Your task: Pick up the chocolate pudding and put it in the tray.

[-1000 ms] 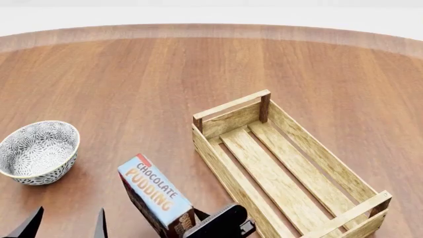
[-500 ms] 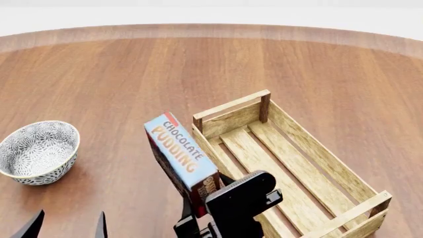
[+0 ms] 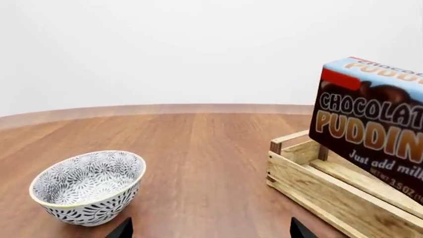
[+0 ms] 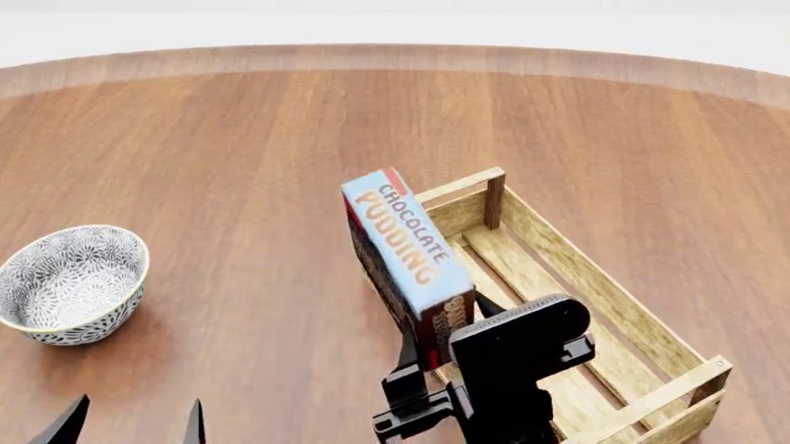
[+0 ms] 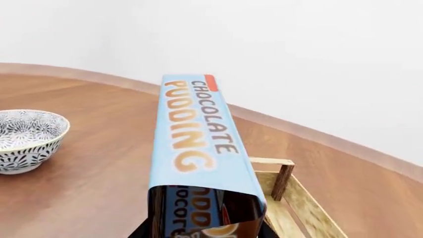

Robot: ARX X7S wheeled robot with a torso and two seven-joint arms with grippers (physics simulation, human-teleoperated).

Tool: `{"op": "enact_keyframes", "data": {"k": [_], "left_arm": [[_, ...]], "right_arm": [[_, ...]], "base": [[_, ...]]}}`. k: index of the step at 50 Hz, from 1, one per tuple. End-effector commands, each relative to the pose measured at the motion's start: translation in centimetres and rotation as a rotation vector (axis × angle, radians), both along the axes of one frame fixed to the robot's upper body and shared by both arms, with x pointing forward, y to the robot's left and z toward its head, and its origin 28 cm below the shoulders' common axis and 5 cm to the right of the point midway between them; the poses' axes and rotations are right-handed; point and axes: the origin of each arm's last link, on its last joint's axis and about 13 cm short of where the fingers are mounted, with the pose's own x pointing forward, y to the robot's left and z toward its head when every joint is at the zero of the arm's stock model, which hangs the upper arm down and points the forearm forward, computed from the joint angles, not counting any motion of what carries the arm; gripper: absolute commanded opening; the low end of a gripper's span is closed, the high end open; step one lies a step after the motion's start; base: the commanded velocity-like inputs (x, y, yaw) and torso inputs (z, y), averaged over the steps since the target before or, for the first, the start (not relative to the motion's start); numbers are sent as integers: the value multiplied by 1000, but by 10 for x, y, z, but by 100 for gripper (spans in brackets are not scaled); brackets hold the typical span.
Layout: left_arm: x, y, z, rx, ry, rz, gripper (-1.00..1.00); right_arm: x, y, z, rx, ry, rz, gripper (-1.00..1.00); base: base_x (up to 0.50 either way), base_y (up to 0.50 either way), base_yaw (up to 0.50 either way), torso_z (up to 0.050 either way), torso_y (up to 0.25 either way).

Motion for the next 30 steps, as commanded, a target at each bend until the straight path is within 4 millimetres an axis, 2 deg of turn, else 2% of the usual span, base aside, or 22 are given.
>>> {"op": "enact_keyframes", "data": {"k": [1,30], "left_arm": [[1,-1,1,4,1,-3,100],[-1,0,-6,3,12,1,100]], "right_arm": [[2,-16,-1,-25,-6,-64,-100],[11,-36,-21,-19,46,-181,-100]], "base": [[0,0,0,0,0],[0,0,0,0,0]]}}
